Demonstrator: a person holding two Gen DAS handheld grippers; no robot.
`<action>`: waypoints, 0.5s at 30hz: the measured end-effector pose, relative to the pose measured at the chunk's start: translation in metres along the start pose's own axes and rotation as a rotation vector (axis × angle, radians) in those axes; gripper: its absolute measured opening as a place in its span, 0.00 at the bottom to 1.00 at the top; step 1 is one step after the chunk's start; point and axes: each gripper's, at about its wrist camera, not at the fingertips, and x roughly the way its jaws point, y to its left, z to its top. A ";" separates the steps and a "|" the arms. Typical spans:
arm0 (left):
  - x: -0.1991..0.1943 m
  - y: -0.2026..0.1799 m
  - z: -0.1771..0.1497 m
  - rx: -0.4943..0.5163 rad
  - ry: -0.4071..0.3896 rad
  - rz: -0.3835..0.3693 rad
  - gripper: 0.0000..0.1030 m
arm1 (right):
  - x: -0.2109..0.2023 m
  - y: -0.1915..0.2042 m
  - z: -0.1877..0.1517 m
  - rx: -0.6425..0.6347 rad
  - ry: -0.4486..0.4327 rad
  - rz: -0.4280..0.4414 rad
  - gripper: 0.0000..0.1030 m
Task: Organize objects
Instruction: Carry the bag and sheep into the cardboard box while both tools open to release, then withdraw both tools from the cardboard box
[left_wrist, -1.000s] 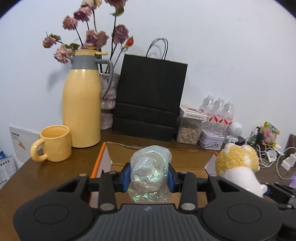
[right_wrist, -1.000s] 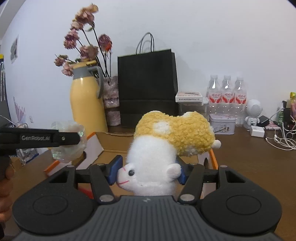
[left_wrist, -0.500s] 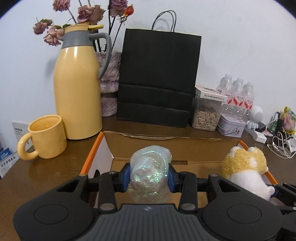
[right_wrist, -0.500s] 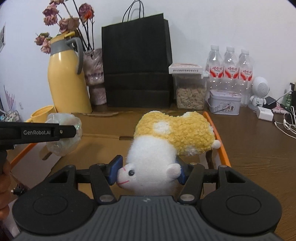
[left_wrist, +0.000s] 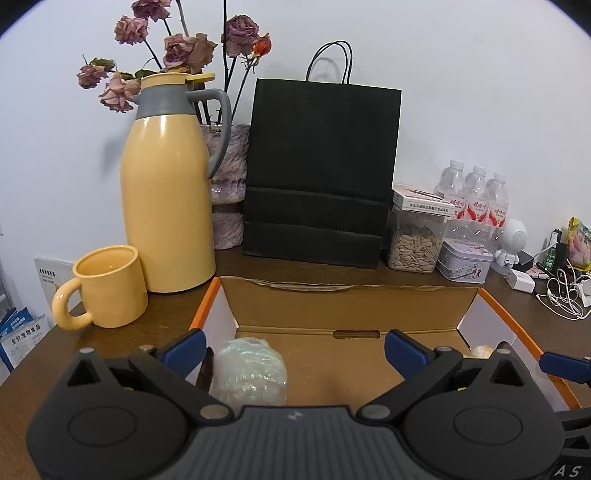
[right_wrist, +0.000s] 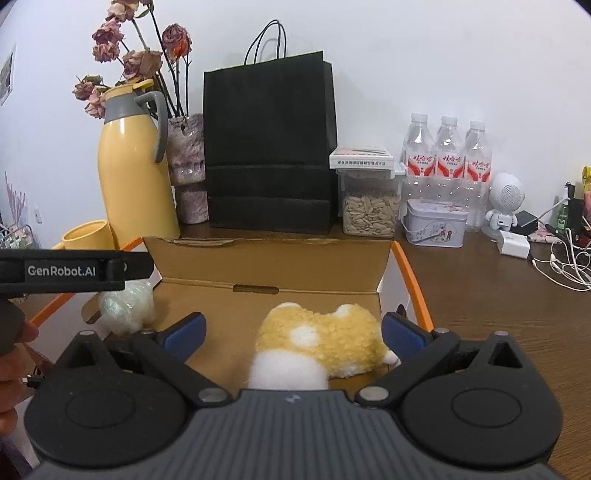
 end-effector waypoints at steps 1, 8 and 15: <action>-0.001 0.000 0.000 -0.001 -0.001 -0.002 1.00 | -0.001 -0.001 0.001 0.002 -0.003 -0.001 1.00; -0.009 0.004 0.001 -0.017 -0.016 -0.010 1.00 | -0.013 0.000 0.001 -0.004 -0.028 -0.009 1.00; -0.032 0.006 0.002 -0.017 -0.060 -0.021 1.00 | -0.034 0.003 0.001 -0.033 -0.071 -0.023 1.00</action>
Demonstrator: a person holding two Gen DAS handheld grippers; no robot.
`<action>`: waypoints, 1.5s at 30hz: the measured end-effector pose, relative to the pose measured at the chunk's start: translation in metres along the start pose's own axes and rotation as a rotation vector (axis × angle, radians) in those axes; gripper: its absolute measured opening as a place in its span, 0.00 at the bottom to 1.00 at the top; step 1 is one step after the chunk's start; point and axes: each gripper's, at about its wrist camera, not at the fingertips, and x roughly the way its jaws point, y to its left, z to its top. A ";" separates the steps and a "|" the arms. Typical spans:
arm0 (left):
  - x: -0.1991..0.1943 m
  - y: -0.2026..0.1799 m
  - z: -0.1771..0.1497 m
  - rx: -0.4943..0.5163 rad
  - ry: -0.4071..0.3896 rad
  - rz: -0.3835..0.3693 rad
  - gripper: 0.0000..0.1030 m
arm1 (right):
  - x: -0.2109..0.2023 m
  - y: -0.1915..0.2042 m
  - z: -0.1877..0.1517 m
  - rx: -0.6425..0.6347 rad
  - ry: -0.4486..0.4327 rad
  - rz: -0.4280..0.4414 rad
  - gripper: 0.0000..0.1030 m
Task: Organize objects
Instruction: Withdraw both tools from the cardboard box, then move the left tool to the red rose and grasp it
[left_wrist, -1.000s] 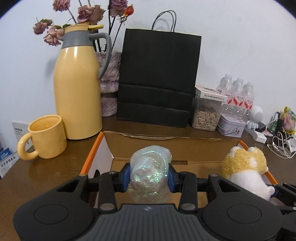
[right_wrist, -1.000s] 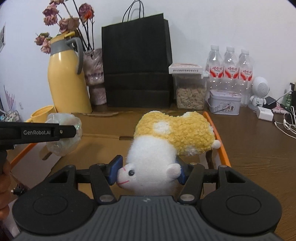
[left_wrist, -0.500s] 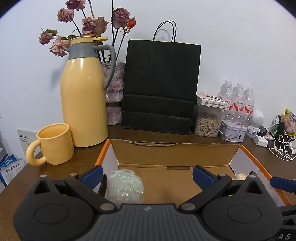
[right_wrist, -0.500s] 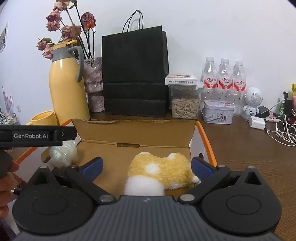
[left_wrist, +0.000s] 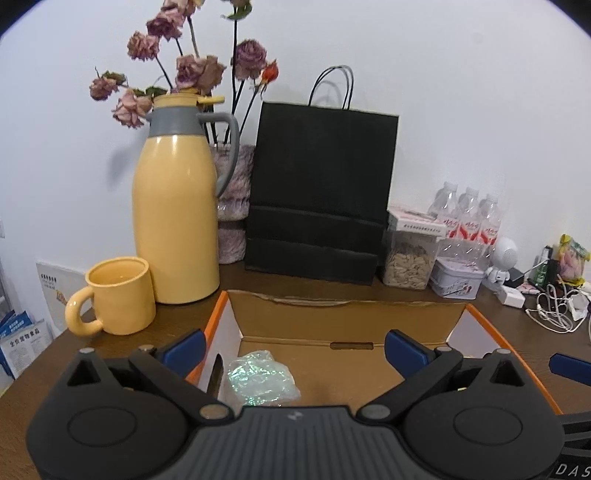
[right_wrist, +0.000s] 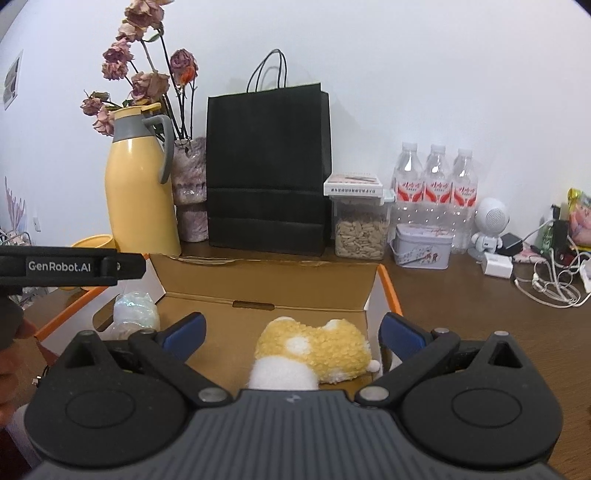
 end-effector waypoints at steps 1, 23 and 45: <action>-0.003 0.000 0.000 0.001 -0.003 -0.005 1.00 | -0.003 0.000 0.000 -0.006 -0.005 0.000 1.00; -0.084 0.019 -0.032 0.059 -0.010 -0.013 1.00 | -0.079 0.017 -0.029 -0.027 -0.032 -0.004 1.00; -0.135 0.076 -0.096 0.084 0.148 0.053 1.00 | -0.136 0.024 -0.081 -0.043 0.062 -0.045 1.00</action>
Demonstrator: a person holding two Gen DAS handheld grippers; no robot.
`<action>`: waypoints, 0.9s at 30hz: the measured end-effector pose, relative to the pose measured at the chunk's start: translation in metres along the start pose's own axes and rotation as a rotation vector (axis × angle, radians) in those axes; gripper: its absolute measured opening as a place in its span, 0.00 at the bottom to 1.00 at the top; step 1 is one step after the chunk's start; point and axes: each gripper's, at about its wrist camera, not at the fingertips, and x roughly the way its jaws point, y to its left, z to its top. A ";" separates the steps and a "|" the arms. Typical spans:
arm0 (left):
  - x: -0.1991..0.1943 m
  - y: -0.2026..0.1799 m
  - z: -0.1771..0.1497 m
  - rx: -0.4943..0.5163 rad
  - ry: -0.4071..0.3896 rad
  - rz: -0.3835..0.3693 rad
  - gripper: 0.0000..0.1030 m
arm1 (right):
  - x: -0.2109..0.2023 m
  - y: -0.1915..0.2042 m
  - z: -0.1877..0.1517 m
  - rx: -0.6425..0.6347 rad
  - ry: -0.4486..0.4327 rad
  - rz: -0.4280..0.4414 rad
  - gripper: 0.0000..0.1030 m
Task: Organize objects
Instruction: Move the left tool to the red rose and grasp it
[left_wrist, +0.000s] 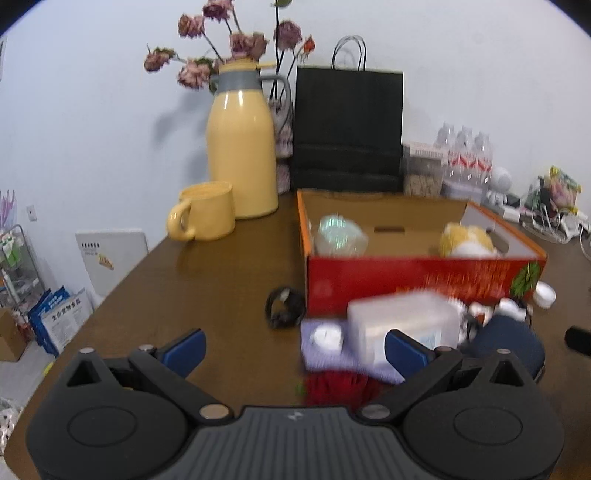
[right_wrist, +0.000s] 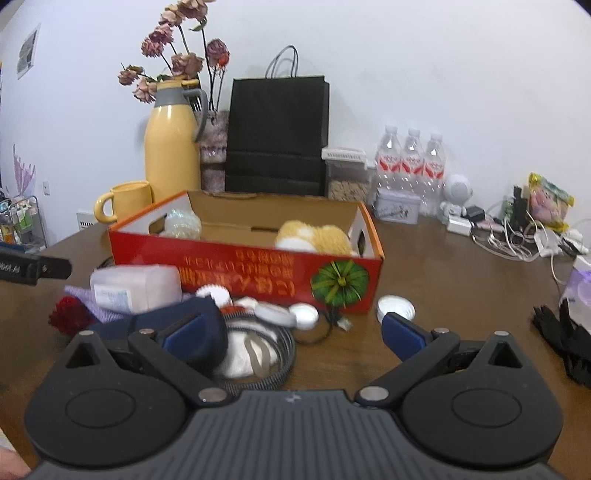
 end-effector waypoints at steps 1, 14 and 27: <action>0.000 0.001 -0.005 0.002 0.013 -0.002 1.00 | -0.001 -0.002 -0.003 0.004 0.005 -0.001 1.00; 0.022 -0.004 -0.026 -0.023 0.058 -0.002 1.00 | 0.011 -0.011 -0.021 0.002 0.054 -0.006 0.97; 0.025 -0.010 -0.038 -0.049 0.054 -0.065 0.37 | 0.030 0.004 -0.015 -0.148 0.065 0.112 0.37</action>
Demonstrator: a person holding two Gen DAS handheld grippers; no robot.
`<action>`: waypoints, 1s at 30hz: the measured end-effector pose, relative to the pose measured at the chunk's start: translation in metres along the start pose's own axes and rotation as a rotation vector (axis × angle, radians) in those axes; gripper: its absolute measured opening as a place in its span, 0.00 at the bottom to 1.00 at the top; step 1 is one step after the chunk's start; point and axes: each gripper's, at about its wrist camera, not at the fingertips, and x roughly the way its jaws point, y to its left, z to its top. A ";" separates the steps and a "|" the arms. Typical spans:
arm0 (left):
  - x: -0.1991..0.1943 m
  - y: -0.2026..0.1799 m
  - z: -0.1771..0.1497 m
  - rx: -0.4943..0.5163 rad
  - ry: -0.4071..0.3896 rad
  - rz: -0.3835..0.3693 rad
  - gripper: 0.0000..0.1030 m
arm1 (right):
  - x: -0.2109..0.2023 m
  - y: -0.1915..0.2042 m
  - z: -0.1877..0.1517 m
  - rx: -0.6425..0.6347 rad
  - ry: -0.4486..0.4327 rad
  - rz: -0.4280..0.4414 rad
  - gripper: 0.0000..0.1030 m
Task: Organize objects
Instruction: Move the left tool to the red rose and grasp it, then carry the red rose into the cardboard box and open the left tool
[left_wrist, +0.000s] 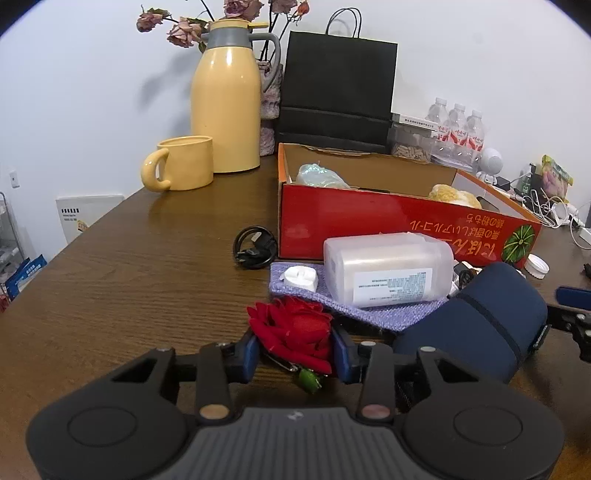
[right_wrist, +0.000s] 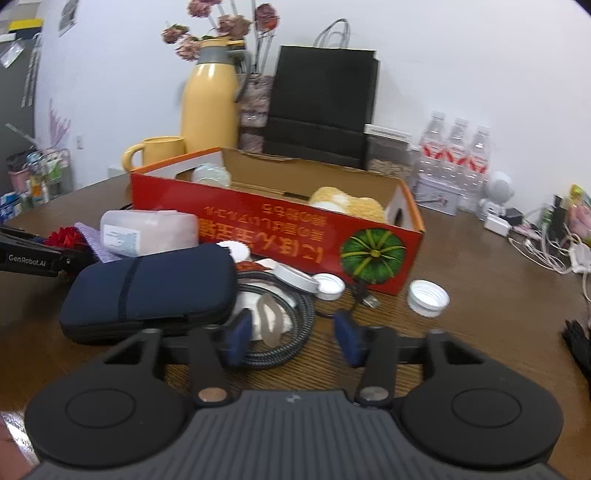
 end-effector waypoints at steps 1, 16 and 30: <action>-0.001 0.001 0.000 0.001 -0.001 0.004 0.37 | 0.002 0.001 0.001 -0.008 0.004 0.010 0.32; -0.019 0.019 -0.001 -0.032 -0.021 0.016 0.37 | 0.030 -0.004 0.006 0.026 0.084 0.103 0.06; -0.027 0.020 0.004 -0.039 -0.053 0.012 0.37 | 0.009 -0.015 0.008 0.094 -0.006 0.078 0.04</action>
